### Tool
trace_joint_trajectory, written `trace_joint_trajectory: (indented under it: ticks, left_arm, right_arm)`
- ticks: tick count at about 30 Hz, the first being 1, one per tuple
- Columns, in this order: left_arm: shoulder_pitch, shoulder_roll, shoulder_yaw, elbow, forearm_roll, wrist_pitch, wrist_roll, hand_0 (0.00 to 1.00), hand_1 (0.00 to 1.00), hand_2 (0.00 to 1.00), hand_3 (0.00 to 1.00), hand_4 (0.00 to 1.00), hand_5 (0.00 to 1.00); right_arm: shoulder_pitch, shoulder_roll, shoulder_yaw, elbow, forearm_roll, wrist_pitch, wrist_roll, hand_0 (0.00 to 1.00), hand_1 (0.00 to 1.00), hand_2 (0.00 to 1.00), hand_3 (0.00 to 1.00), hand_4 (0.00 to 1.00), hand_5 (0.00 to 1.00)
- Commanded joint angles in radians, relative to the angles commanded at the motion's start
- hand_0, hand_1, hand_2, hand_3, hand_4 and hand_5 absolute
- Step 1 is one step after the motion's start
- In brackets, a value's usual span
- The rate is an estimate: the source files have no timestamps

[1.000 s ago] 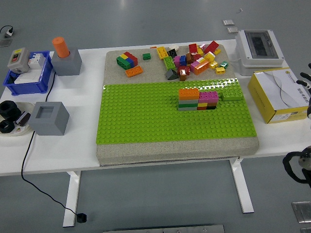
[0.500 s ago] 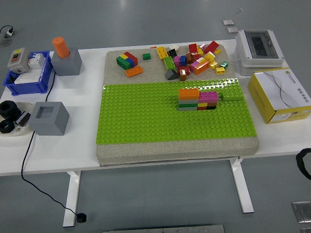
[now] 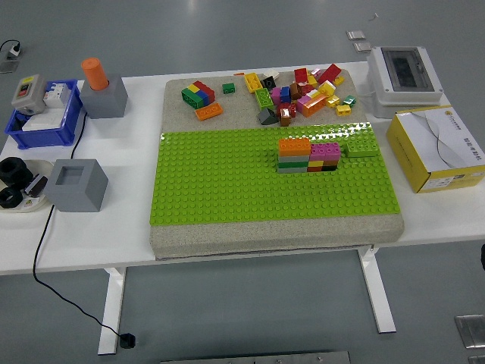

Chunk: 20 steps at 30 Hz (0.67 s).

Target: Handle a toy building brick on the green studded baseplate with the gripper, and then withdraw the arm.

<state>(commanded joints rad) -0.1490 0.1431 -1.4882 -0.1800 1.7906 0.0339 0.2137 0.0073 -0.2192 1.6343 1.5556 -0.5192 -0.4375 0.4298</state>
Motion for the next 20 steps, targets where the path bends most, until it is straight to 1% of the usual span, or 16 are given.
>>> trace_joint_trajectory:
  ticks: [2,5,7,8,9,13,14,16,20]
  left_arm:
    - [-0.005,0.000,0.002,0.000,-0.001,0.002,-0.006,0.779,0.791,0.735,0.440,0.570,0.302]
    - [-0.008,0.002,-0.027,0.000,0.021,-0.007,-0.004,0.779,0.791,0.735,0.440,0.570,0.302]
    - [-0.008,0.003,-0.059,0.000,0.033,-0.021,0.004,0.779,0.791,0.735,0.440,0.570,0.302]
    - [-0.008,0.004,-0.066,0.000,0.031,-0.027,0.007,0.784,0.797,0.743,0.458,0.600,0.294]
    - [-0.008,0.005,-0.071,0.000,0.027,-0.032,0.009,0.784,0.797,0.743,0.458,0.600,0.294]
    - [-0.009,0.006,-0.076,0.000,0.024,-0.046,0.004,0.784,0.797,0.743,0.458,0.600,0.294]
    - [-0.007,0.007,-0.076,0.000,0.028,-0.045,-0.002,0.780,0.795,0.742,0.459,0.586,0.274]
    - [-0.005,0.007,-0.074,0.000,0.030,-0.042,-0.007,0.780,0.795,0.742,0.459,0.586,0.274]
    - [0.000,0.006,-0.057,0.000,0.035,-0.035,0.001,0.780,0.795,0.742,0.459,0.586,0.274]
  right_arm:
    - [-0.004,0.003,0.004,0.002,0.002,0.001,0.000,0.379,0.427,0.550,0.604,0.821,0.496]
    - [-0.009,0.008,0.007,0.003,0.003,0.001,0.000,0.379,0.427,0.550,0.604,0.821,0.496]
    - [-0.011,0.009,0.012,0.003,0.002,0.000,0.000,0.379,0.427,0.550,0.604,0.821,0.496]
    - [-0.011,0.009,0.014,0.002,0.001,-0.001,0.000,0.379,0.427,0.550,0.604,0.821,0.496]
    - [-0.011,0.009,0.015,0.002,-0.001,-0.001,-0.001,0.380,0.426,0.550,0.606,0.818,0.498]
    - [-0.007,0.007,0.014,0.003,-0.012,-0.001,-0.006,0.380,0.426,0.550,0.606,0.818,0.498]
    - [-0.006,0.007,0.011,0.002,-0.015,-0.001,-0.009,0.381,0.426,0.553,0.605,0.815,0.501]
    - [-0.005,0.007,0.007,0.001,-0.020,0.001,-0.013,0.381,0.426,0.553,0.605,0.815,0.501]
    - [0.003,0.005,-0.001,0.003,-0.033,0.002,-0.020,0.381,0.426,0.553,0.605,0.815,0.501]
